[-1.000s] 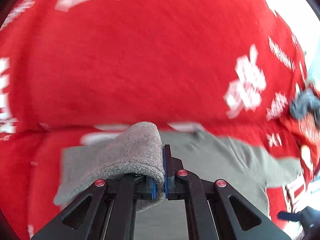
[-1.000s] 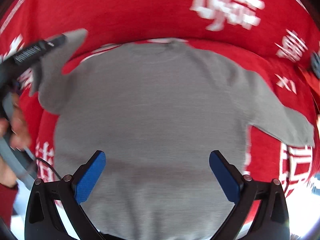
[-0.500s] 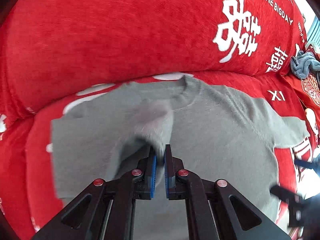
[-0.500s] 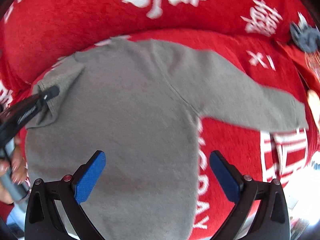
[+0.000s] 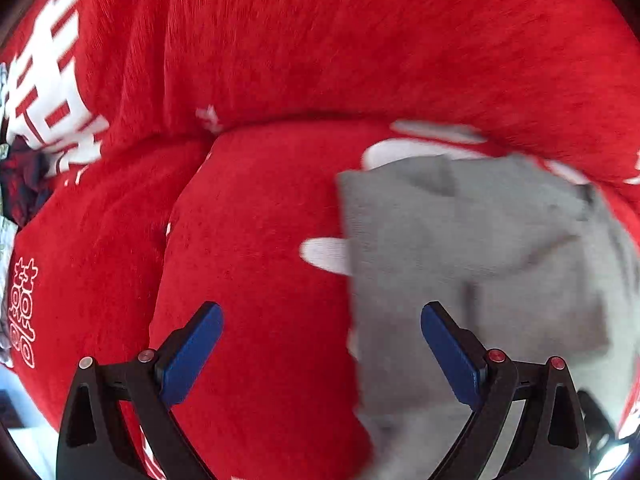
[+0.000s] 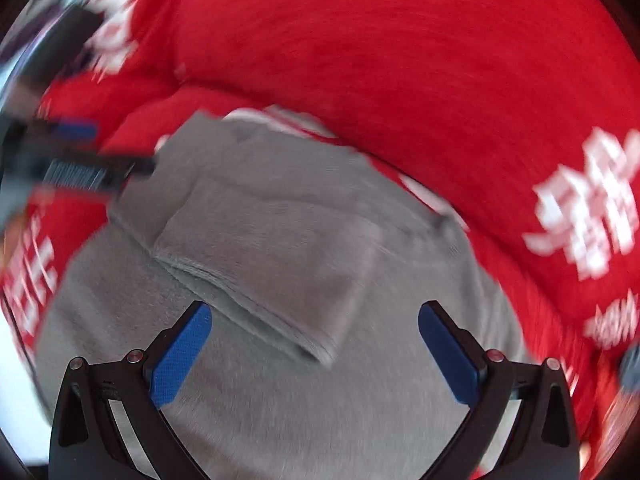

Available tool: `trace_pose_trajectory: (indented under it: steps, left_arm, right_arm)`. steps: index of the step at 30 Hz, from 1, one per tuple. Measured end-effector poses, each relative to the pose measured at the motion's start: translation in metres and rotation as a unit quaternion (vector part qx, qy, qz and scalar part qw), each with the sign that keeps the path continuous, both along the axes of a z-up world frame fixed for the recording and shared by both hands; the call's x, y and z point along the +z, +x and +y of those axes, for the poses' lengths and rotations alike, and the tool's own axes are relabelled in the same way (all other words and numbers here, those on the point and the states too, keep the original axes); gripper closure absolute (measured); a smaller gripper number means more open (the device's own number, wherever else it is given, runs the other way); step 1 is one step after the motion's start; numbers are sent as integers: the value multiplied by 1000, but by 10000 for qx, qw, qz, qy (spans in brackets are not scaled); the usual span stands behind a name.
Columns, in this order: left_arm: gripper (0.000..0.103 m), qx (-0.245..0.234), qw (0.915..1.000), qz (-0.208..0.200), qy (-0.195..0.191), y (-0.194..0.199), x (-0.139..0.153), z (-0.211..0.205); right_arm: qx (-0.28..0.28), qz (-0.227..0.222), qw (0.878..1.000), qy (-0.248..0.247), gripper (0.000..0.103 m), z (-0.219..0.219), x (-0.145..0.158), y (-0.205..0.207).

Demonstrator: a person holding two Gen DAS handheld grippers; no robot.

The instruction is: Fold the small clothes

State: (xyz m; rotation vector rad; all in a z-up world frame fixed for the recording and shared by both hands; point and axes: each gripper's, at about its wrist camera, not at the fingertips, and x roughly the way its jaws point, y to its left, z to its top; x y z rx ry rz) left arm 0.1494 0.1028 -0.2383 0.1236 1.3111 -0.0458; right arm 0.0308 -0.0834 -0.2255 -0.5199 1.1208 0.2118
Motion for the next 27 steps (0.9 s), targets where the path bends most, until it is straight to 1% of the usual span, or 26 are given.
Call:
trace_pose_trajectory:
  steps: [1, 2, 3, 4, 5, 6, 7, 8, 9, 10, 11, 12, 13, 14, 15, 16, 17, 18, 19, 20, 21, 22, 23, 24, 26, 27]
  left_arm:
    - [4, 14, 10000, 2, 40, 3, -6, 1]
    - [4, 15, 10000, -16, 54, 4, -10, 0]
    - [4, 28, 10000, -13, 65, 8, -14, -4]
    - [4, 53, 10000, -2, 20, 9, -15, -4]
    - [4, 93, 9999, 15, -52, 11, -15, -5]
    - [4, 165, 9997, 45, -201, 13, -14, -4]
    - [4, 204, 9993, 70, -295, 16, -14, -4]
    - [4, 234, 9990, 94, -362, 19, -13, -4]
    - [4, 240, 9988, 141, -407, 23, -14, -5]
    - [4, 210, 9985, 205, -458, 26, -15, -7]
    - [4, 179, 9982, 265, -515, 29, -17, -9]
    - [4, 156, 9976, 325, -588, 33, -20, -11]
    - [5, 146, 9972, 350, -638, 35, -21, -13]
    - [13, 141, 9971, 355, -661, 36, -22, -14]
    - [16, 118, 9966, 374, -720, 38, -23, -17]
    - [22, 107, 9963, 378, -759, 38, -23, -19]
    - [34, 97, 9964, 348, -773, 38, -22, -22]
    - [44, 23, 9957, 288, -882, 37, -20, -26]
    - [65, -53, 9950, 256, -969, 38, -18, -28]
    - [77, -110, 9953, 216, -940, 37, -15, -33]
    - [82, -179, 9965, 149, -803, 37, -12, -37]
    - [88, -266, 9973, 66, -686, 37, -8, -41]
    - [88, -299, 9977, 5, -603, 38, -7, -43]
    - [88, -306, 9983, -57, -488, 38, -6, -43]
    - [87, -265, 9990, -60, -352, 39, -11, -40]
    - [87, -181, 9994, -66, -293, 39, -14, -36]
  right_arm:
    - [172, 57, 9995, -262, 0, 8, -12, 3]
    - [310, 92, 9981, -531, 6, 15, -25, 7]
    - [397, 114, 9971, -633, 17, 18, -32, 11]
    - [371, 187, 9982, -443, 52, 16, -32, 15]
    - [149, 189, 9996, -179, 89, 8, -27, 17]
    - [-218, 89, 9997, 80, 95, -3, -19, 22]
    - [-524, 18, 9980, 347, 95, -14, -12, 23]
    - [-1255, -55, 9861, 1091, 95, -44, 0, 26]
    - [-1656, -89, 9746, 1505, 95, -63, 5, 24]
    - [-2284, -138, 9520, 2034, 95, -92, 9, 21]
    - [-3035, -162, 9180, 2549, 95, -127, 8, 13]
    - [-3751, -109, 8734, 3105, 95, -163, 0, 1]
    - [-4083, -48, 8450, 3453, 85, -179, -5, -8]
    - [-4532, 105, 8037, 3855, 75, -203, -17, -20]
    - [-4810, 198, 7825, 3948, 48, -216, -25, -31]
    - [-4879, 220, 7786, 3940, 33, -221, -27, -35]
    - [-4836, 224, 7786, 3994, 33, -225, -29, -41]
    - [-4785, 242, 7793, 4039, 33, -226, -29, -41]
    - [-4776, 253, 7793, 4050, 33, -227, -29, -40]
    - [-4799, 274, 7785, 4036, 35, -227, -29, -37]
    - [-4841, 304, 7771, 4011, 40, -228, -29, -31]
    - [-4869, 307, 7778, 3962, 74, -233, -28, -27]
    - [-4923, 220, 7868, 3716, 95, -233, -23, -21]
    - [-4923, 125, 7941, 3561, 95, -237, -20, -17]
    - [-4923, 63, 8045, 3322, 95, -245, -19, -17]
    - [-5000, 130, 8056, 3176, 95, -250, -25, -19]
